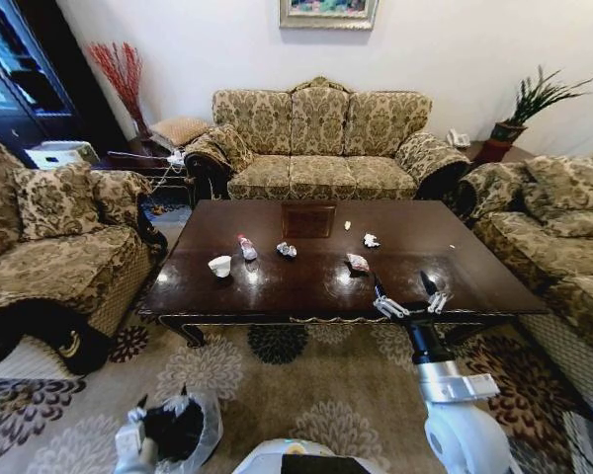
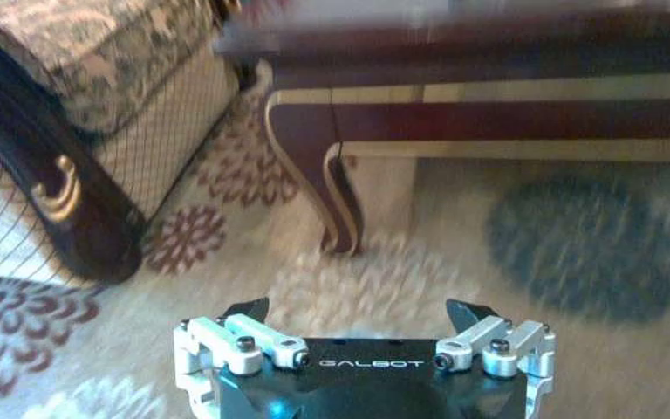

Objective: Move to the front of the table and place the trash on the table into the trash bin.

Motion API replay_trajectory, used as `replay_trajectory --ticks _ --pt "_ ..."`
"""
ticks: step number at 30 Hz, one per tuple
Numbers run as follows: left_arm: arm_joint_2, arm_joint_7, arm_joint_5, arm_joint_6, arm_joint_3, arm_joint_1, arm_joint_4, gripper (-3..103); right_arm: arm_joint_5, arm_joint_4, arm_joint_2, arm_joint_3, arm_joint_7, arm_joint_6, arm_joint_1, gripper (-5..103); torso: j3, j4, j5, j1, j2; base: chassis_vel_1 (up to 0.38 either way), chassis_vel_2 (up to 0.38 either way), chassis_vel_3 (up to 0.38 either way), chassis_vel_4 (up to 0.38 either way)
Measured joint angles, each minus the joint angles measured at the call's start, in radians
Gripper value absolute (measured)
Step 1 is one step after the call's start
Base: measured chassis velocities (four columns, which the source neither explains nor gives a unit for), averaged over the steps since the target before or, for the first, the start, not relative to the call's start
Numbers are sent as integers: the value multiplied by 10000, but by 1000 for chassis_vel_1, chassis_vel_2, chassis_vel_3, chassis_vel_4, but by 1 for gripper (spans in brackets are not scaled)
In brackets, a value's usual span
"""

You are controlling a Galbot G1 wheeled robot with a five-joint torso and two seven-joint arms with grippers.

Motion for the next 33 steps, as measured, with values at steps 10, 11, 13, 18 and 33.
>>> replay_trajectory --ticks 10,11,13,18,33 --pt "1163 183 -211 -39 -16 -1715 4127 100 125 -623 -259 20 -39 54 -3 100 1 0 -1 5 -1 0 0 0 0" --pt "1226 201 -255 -142 15 -1910 4529 100 106 -619 -258 3 -43 27 -27 100 1 1 -1 4 -1 0 0 0 0" --pt "1295 217 -327 -329 64 -2172 5031 100 95 -620 -258 -11 -51 1 -56 100 1 1 -2 5 -1 0 0 0 0" --pt "1564 391 -420 -580 284 -3257 6785 100 85 -821 -258 15 -71 -33 -212 100 2 1 -1 5 -1 0 0 0 0" --pt "2768 2037 382 -1354 738 -6181 11343 100 -359 -1695 -101 -155 -62 -244 -72 100 3 1 1 6 -1 0 0 0 0"
